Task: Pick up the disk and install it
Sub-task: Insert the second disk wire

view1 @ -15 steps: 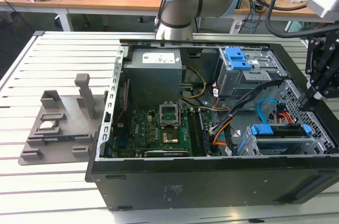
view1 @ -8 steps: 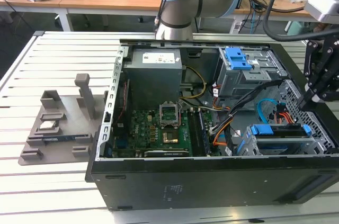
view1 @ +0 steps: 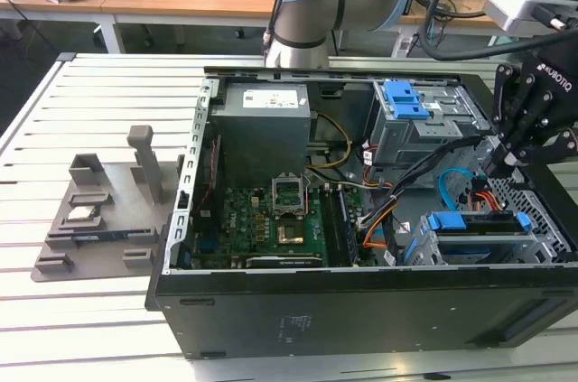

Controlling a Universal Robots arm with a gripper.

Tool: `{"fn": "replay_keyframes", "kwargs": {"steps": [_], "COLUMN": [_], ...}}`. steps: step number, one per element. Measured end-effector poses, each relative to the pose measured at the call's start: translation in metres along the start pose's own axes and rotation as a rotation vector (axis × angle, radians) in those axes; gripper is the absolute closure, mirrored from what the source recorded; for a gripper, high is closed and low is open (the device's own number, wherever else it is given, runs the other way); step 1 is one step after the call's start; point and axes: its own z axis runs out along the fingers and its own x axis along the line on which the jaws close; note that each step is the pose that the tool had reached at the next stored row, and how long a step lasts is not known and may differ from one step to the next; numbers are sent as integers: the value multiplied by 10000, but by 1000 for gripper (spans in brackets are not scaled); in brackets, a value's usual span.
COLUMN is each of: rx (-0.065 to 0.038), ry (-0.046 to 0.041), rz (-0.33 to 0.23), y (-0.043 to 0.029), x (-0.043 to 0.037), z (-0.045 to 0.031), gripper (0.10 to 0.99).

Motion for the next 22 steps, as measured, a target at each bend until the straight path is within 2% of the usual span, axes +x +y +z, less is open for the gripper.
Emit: {"fn": "replay_keyframes", "kwargs": {"steps": [2, 4, 5, 6, 11, 16, 17, 19, 22], "rx": [0, 0, 0, 0, 10, 15, 15, 15, 15], "ry": [1, 1, 0, -2, 15, 23, 24, 23, 23], "rz": [0, 0, 0, 3, -266, -412, -411, -412, -412], "y": [2, 3, 3, 8, 106, 109, 109, 109, 109], "x": [0, 0, -1, -1, -31, -31, -31, -31, -31], "z": [0, 0, 0, 2, 150, 158, 157, 158, 158], "gripper": [973, 851, 851, 784, 784, 784, 800, 925, 925]}}
